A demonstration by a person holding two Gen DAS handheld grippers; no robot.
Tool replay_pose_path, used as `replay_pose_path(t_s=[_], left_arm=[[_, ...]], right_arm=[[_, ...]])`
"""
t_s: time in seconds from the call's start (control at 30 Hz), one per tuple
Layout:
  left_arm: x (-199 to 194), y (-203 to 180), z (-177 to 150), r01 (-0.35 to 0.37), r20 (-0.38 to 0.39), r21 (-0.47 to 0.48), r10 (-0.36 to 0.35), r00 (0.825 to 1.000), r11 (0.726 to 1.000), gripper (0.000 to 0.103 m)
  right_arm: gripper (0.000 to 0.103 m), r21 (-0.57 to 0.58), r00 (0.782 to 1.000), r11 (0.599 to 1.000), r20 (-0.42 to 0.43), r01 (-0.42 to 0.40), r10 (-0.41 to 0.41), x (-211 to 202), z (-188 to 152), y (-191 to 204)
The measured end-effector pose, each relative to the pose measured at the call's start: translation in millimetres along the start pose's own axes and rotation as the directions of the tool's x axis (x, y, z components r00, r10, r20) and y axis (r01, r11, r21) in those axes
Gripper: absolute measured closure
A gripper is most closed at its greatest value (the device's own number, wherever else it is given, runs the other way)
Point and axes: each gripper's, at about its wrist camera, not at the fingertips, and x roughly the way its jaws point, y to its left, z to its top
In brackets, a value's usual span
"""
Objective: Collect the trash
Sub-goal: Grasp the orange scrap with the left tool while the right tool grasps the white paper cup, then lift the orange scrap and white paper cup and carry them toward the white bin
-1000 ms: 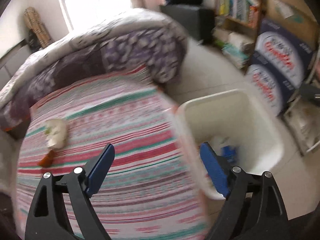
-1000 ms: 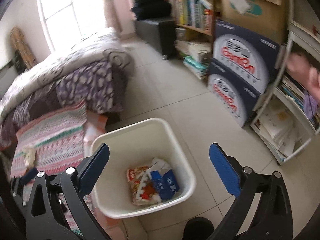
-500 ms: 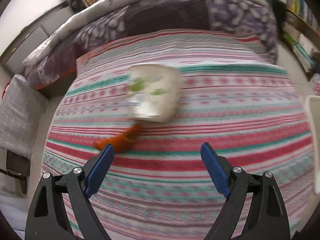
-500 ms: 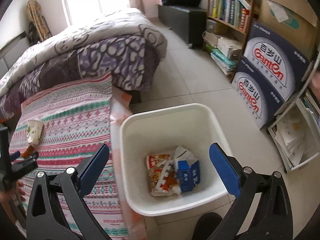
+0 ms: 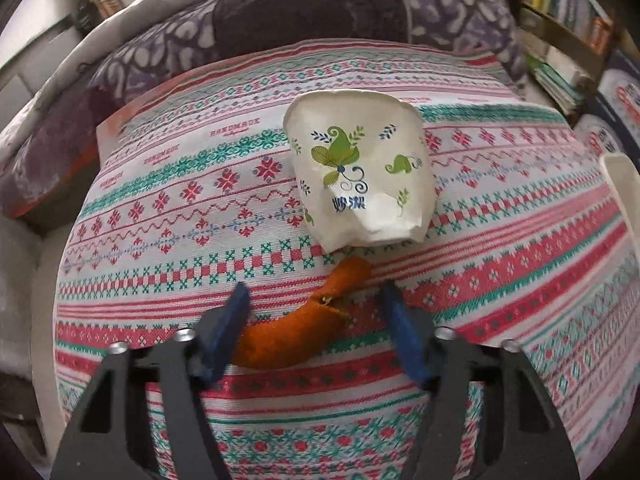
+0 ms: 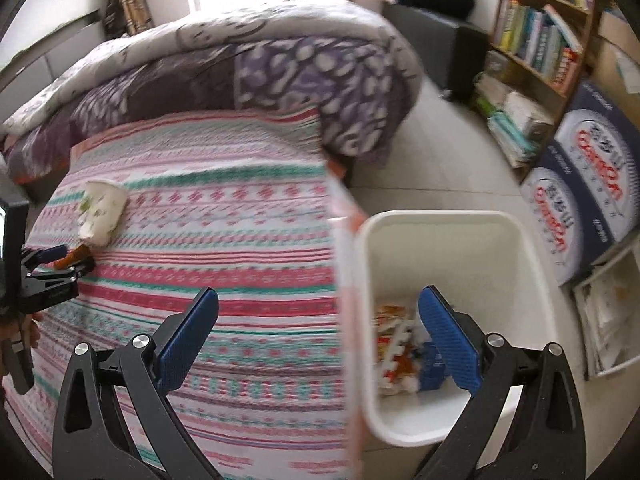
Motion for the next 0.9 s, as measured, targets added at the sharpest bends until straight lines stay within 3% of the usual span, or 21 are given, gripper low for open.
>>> replay_pose_path(t_s=[0.13, 0.2, 0.37, 0.53, 0.73, 0.9], left_arm=[[-6, 3, -14, 0.044, 0.011, 0.047, -0.045, 0.999, 0.998, 0.064], [-11, 7, -25, 0.058, 0.026, 0.056, -0.059, 0.998, 0.997, 0.079], [-21, 36, -62, 0.068, 0.087, -0.018, -0.066, 0.994, 0.998, 0.083], [-34, 72, -97, 0.068, 0.155, -0.152, -0.044, 0.987, 0.986, 0.084], [-43, 101, -123, 0.07, 0.202, -0.281, -0.012, 0.979, 0.957, 0.084], [-47, 109, -130, 0.07, 0.214, -0.318, 0.0, 0.977, 0.945, 0.084]], right_arm=[[0.007, 0.059, 0.996, 0.996, -0.04, -0.072, 0.074, 21, 4, 31], [0.007, 0.078, 0.995, 0.993, -0.035, -0.093, 0.096, 28, 7, 53], [0.007, 0.087, 0.988, 0.984, -0.001, -0.153, 0.153, 45, 19, 119], [0.007, 0.111, 0.993, 0.988, 0.043, -0.111, 0.107, 65, 39, 181], [0.007, 0.096, 0.998, 0.993, 0.024, -0.067, 0.065, 94, 51, 229], [0.008, 0.007, 0.995, 0.995, 0.018, -0.098, 0.098, 101, 52, 258]])
